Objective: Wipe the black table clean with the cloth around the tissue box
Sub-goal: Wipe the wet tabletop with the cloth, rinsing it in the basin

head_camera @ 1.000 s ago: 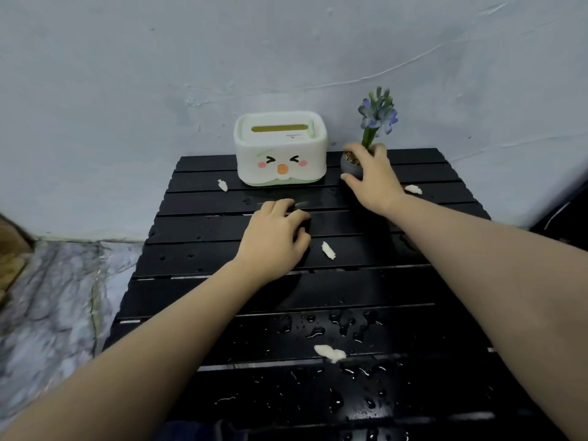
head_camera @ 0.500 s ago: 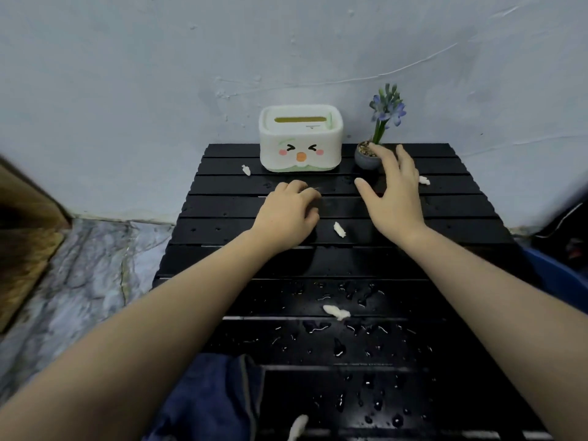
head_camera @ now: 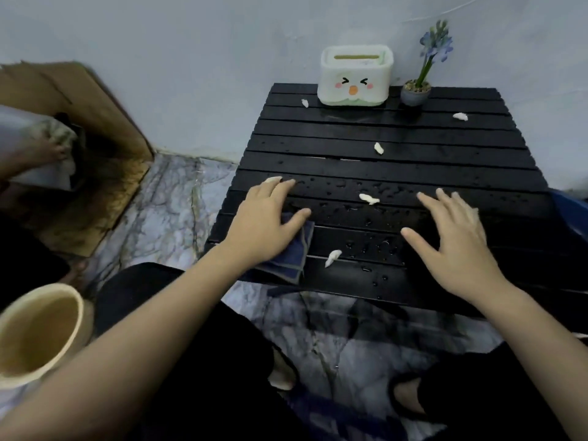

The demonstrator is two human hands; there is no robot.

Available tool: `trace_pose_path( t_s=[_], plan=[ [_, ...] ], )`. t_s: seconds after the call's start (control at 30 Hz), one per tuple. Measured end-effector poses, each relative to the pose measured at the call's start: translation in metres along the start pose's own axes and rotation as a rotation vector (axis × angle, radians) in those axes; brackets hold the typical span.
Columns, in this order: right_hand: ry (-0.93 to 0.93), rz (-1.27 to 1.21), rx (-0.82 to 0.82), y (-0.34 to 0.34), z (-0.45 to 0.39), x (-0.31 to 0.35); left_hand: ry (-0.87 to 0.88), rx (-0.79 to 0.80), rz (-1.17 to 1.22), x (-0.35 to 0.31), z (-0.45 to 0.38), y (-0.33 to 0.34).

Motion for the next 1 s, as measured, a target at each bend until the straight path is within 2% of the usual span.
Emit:
trace_pose_path(
  t_s=[0.1,0.2,0.3,0.43,0.63,0.73,0.83,1.0],
  plan=[
    [0.080,0.100,0.071,0.019,0.027,-0.006,-0.141,0.020,-0.148,0.025,0.042,0.028],
    [0.094,0.203,0.076,0.029,0.037,-0.007,-0.192,-0.072,-0.167,0.028,0.052,0.038],
    [0.103,0.219,0.070,0.029,0.035,-0.008,-0.153,-0.109,-0.150,0.015,0.044,0.042],
    [0.097,0.255,0.075,0.031,0.035,-0.008,-0.010,-0.113,-0.096,-0.016,0.033,0.050],
    [0.110,0.279,0.082,0.031,0.035,-0.008,0.144,0.033,0.105,-0.073,0.011,0.069],
    [0.098,0.280,0.078,0.031,0.036,-0.008,0.077,0.117,0.486,-0.080,0.003,0.060],
    [0.095,0.277,0.075,0.031,0.036,-0.008,-0.054,-0.072,0.724,-0.055,-0.012,0.024],
    [0.097,0.278,0.061,0.031,0.036,-0.007,-0.217,-0.350,0.687,0.022,-0.043,-0.039]
  ],
)
Point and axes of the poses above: each hand's wrist, its own z-axis away from the middle knuckle, its own y-axis out of the palm, x = y × z, the point moved 7 cm from there along -z, towards the middle knuckle, and after that the axes turned 8 degrees about -y, right-handed, at the moved point
